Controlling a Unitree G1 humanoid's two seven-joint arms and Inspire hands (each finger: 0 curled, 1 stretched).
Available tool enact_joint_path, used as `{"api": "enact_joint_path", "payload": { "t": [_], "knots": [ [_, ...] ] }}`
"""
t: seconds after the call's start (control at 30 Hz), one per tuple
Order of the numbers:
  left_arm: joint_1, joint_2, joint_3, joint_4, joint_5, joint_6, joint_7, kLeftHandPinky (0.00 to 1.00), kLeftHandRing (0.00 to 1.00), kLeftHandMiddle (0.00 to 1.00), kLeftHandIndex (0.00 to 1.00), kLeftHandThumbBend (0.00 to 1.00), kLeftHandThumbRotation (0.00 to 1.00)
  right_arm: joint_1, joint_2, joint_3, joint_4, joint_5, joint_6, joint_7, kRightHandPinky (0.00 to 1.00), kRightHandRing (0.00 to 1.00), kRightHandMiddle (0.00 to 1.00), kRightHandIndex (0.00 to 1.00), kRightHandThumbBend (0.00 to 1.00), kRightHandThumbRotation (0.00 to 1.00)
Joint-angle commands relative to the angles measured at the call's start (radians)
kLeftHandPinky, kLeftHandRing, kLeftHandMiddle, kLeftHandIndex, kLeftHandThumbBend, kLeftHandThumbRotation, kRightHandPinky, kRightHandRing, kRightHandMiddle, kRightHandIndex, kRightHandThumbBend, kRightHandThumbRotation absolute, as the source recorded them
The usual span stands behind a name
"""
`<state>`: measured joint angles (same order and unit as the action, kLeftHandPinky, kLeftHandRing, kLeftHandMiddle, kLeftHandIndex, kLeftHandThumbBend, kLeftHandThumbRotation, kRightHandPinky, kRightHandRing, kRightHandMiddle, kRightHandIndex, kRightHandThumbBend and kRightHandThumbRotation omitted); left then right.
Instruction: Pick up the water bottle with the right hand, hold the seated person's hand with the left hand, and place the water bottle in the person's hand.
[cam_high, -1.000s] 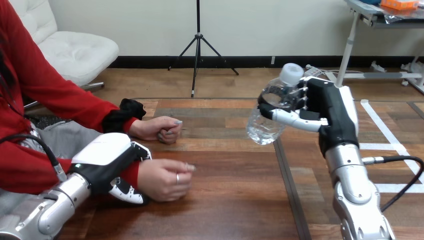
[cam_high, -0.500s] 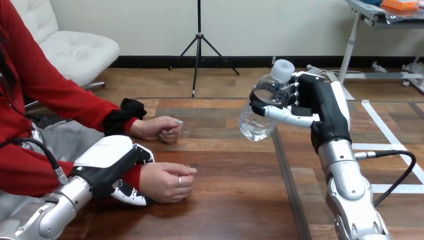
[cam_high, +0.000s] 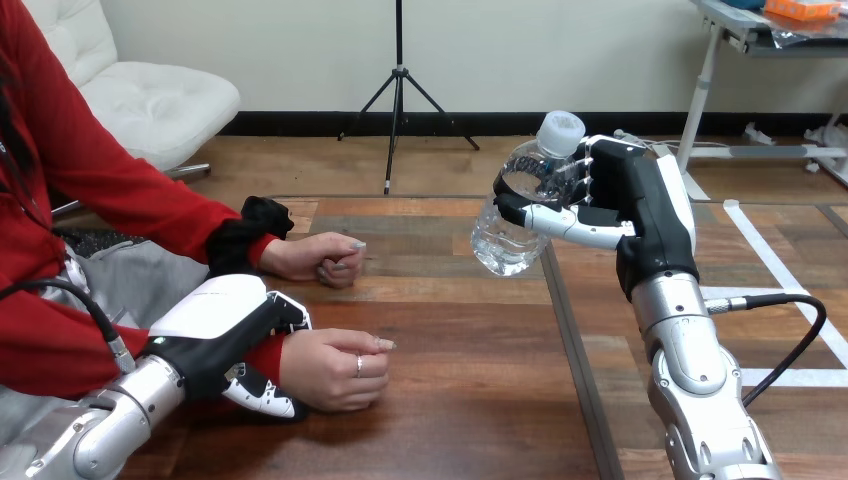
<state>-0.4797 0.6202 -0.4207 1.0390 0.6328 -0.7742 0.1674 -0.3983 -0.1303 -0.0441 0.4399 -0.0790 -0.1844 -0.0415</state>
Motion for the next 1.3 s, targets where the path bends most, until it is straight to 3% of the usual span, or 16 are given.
{"api": "enact_joint_path", "payload": {
  "t": [0.0,0.53,1.27],
  "knots": [
    [-0.021,-0.074,0.001,-0.081,-0.026,-0.044,-0.006,0.24,0.32,0.41,0.43,0.75,0.00,-0.089,-0.007,-0.007,-0.024,0.002,-0.046,-0.007,0.27,0.33,0.39,0.42,0.88,0.00],
    [-0.014,-0.087,0.017,-0.104,-0.040,-0.060,-0.028,0.23,0.30,0.39,0.41,0.77,0.00,-0.092,-0.010,-0.012,-0.001,0.002,-0.066,-0.009,0.27,0.33,0.39,0.42,0.88,0.00],
    [0.017,-0.091,0.055,-0.193,-0.116,-0.108,-0.062,0.23,0.30,0.39,0.42,0.77,0.00,-0.090,-0.010,-0.015,0.023,-0.002,-0.086,-0.019,0.27,0.33,0.39,0.42,0.87,0.00]
  ]
}}
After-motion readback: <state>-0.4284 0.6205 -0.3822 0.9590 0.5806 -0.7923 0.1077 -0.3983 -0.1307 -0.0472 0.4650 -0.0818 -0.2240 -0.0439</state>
